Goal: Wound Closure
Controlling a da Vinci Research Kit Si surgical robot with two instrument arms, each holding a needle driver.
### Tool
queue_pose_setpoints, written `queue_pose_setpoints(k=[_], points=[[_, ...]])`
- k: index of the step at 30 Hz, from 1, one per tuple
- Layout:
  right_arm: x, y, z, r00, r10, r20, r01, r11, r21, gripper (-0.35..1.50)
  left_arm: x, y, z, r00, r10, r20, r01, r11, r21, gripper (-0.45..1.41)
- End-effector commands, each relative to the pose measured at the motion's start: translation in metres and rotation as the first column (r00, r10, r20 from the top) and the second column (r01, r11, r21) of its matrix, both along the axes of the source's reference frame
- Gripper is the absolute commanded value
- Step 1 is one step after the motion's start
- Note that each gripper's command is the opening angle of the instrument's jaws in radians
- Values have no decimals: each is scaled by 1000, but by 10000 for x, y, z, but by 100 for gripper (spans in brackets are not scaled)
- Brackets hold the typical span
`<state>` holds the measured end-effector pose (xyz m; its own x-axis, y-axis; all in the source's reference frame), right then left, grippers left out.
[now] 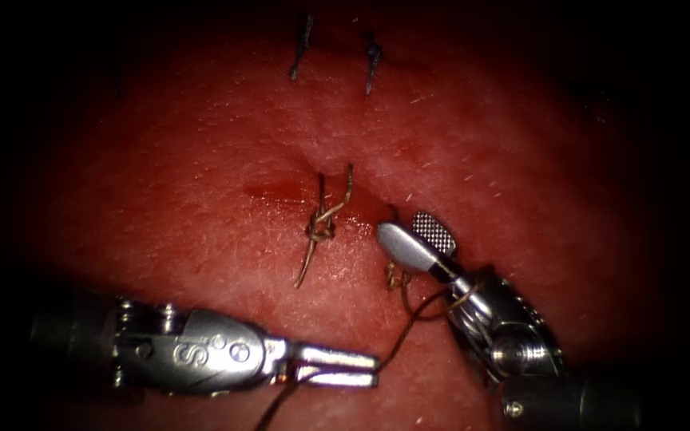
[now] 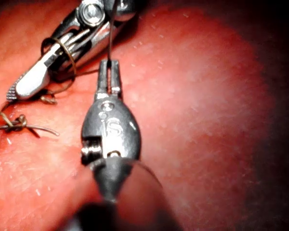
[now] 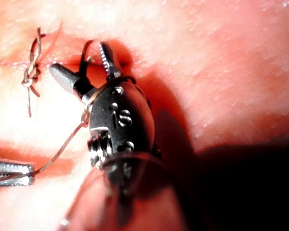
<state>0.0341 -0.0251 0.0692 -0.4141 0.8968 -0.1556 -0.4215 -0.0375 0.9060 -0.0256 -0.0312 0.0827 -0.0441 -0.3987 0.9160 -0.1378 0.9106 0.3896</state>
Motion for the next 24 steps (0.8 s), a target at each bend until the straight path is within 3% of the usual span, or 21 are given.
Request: queue_pose_setpoints(k=[1, 9, 15, 16, 17, 20, 24], points=[[15, -7, 1, 1000, -14, -5, 14, 1000, 0, 113, -3, -6, 5, 1000, 1, 0, -1, 1000, 2, -45], [17, -5, 4, 1000, -17, -6, 17, 1000, 1, 111, 2, -10, 6, 1000, 6, 2, -6, 1000, -1, -45], [14, -5, 3, 1000, -10, -18, 10, 1000, -9, 94, 2, -12, 9, 1000, 7, 1, -7, 1000, -4, -45], [14, -5, 3, 1000, -9, -16, 8, 1000, -9, 74, 3, -13, 9, 1000, 7, 1, -7, 1000, -4, -45], [13, -6, 3, 1000, -4, -10, 4, 1000, -8, 22, 3, -14, 9, 1000, 8, 1, -8, 1000, -5, -45], [12, -6, 4, 1000, 5, 3, -5, 1000, -6, -35, 5, -17, 11, 1000, 10, 1, -10, 1000, -7, -45], [11, -4, 7, 1000, 14, 21, -14, 1000, -2, -35, 5, -21, 13, 1000, 11, 0, -11, 1000, -11, -45]])
